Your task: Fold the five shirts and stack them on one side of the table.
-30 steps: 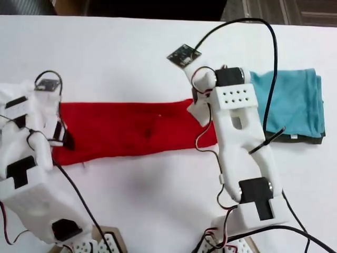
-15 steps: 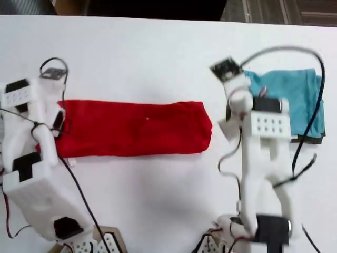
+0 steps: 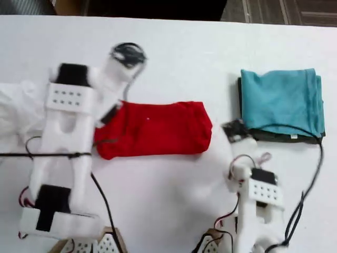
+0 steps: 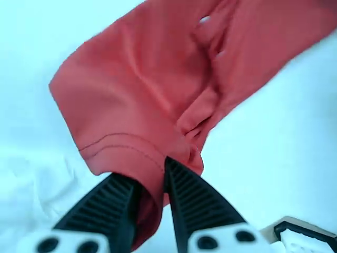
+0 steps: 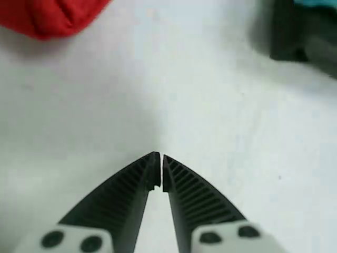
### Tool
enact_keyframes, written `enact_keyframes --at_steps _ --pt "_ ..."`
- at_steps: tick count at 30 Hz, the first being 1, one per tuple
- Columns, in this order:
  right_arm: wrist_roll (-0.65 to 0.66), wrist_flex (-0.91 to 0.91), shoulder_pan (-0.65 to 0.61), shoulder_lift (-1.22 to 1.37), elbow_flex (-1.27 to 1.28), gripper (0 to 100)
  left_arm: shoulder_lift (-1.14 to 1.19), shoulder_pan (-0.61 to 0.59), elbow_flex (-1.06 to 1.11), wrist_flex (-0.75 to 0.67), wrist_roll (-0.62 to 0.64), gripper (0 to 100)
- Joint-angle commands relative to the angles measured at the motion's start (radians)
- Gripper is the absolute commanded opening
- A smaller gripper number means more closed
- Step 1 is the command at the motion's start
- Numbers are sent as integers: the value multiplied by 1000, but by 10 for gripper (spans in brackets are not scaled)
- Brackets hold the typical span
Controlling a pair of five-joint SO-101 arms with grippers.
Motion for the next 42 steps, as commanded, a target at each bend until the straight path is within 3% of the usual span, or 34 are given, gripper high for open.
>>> enact_keyframes --at_steps 1,5,12,28,30,35,42 --pt "-2 -16 142 -67 29 21 -57 121 -45 -44 6 26" --pt "-2 -47 225 -94 92 21 -55 244 -45 -175 63 25" --pt "-3 -59 226 -128 112 21 -9 425 -42 -381 163 25" --pt "-3 -65 226 -128 117 21 264 526 -133 -428 167 30" --pt "-3 -65 226 -128 117 21 279 528 -139 -400 164 72" --pt "-3 -65 226 -128 117 21 269 459 -147 -315 160 298" --pt "-3 -65 226 -128 117 21 207 222 -239 -253 160 229"
